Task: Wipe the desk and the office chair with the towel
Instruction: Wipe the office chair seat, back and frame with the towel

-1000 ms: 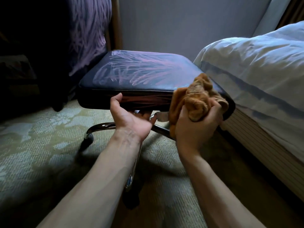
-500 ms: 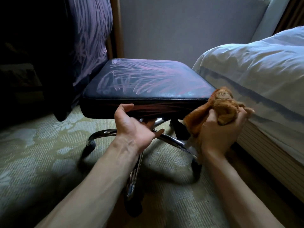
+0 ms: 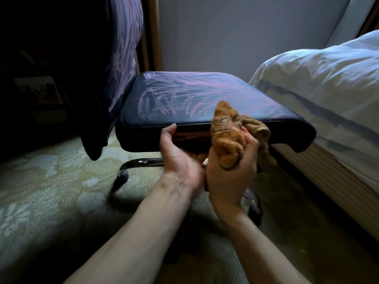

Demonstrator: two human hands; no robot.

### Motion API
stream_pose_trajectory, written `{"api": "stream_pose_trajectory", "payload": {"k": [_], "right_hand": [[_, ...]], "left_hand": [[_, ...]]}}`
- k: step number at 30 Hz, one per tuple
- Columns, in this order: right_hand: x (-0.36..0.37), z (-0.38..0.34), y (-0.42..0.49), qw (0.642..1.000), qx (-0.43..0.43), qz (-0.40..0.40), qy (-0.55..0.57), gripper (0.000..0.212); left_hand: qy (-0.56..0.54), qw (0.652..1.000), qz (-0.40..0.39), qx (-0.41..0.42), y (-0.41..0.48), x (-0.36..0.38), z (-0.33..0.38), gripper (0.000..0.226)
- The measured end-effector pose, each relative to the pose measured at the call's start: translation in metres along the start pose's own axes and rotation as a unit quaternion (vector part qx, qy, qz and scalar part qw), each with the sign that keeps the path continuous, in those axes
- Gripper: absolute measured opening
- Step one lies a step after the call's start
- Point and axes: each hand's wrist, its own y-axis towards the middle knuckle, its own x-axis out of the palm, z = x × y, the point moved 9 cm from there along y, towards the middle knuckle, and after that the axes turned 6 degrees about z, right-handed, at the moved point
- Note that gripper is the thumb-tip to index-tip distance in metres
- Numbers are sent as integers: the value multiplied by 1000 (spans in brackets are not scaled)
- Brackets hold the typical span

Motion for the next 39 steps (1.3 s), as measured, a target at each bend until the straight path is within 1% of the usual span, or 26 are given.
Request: {"api": "stream_pose_trajectory", "payload": {"k": [2,4,6,7,9,11,12,14,15,17,19,21,23,24,25,28,30,32,34,35,37,39], "right_hand": [[-19,8,18,999,18,46,11,41],[-38,21,42,994,46,97,15,39],[-55,42,66,983,99,153,3,40],[-62,54,78,976,132,173,0,40],[-69,76,93,968,172,182,-6,41],[-65,89,96,970,185,154,-15,44],[-59,90,90,972,195,129,-19,50],[-45,78,68,976,195,92,-25,67],[-38,67,56,979,185,82,-28,68],[-23,40,33,987,147,46,-31,55],[-4,10,8,995,96,-16,-22,51],[14,-17,-25,995,47,-90,-6,48],[31,-39,-58,986,8,-166,2,41],[36,-44,-67,983,3,-186,4,39],[37,-45,-68,982,17,-186,7,38],[21,-36,-47,988,88,-123,41,40],[7,-31,-21,991,93,-69,73,44],[-15,-18,13,992,100,21,72,43],[-36,2,41,983,130,120,53,38],[-47,13,52,976,144,157,41,39],[-61,32,67,969,164,185,12,47],[-62,48,70,971,176,162,-13,66]], "left_hand": [[25,999,22,16,-4,-2,5,50],[30,996,68,46,-9,-7,16,46],[37,991,111,69,-12,-16,29,44],[42,988,129,73,-14,-20,34,42],[51,982,167,72,-15,-32,47,41],[63,975,201,76,-17,-43,61,45],[74,972,212,77,-17,-47,68,46],[101,967,224,72,-16,-52,79,40],[117,964,227,70,-16,-53,81,36],[151,959,233,62,-14,-55,81,33],[172,952,245,66,-13,-56,82,34],[184,946,257,71,-10,-60,85,37],[187,952,232,69,-6,-57,86,33],[192,955,216,70,-4,-54,88,30],[200,955,209,71,-3,-53,90,29],[228,947,216,65,-3,-61,100,28],[226,948,217,60,-3,-66,104,26],[221,949,215,64,-4,-66,105,25],[219,950,210,72,-5,-67,107,23],[222,950,205,76,-5,-65,108,23],[230,949,201,78,-4,-64,108,27],[226,948,208,80,-4,-65,108,34]]}}
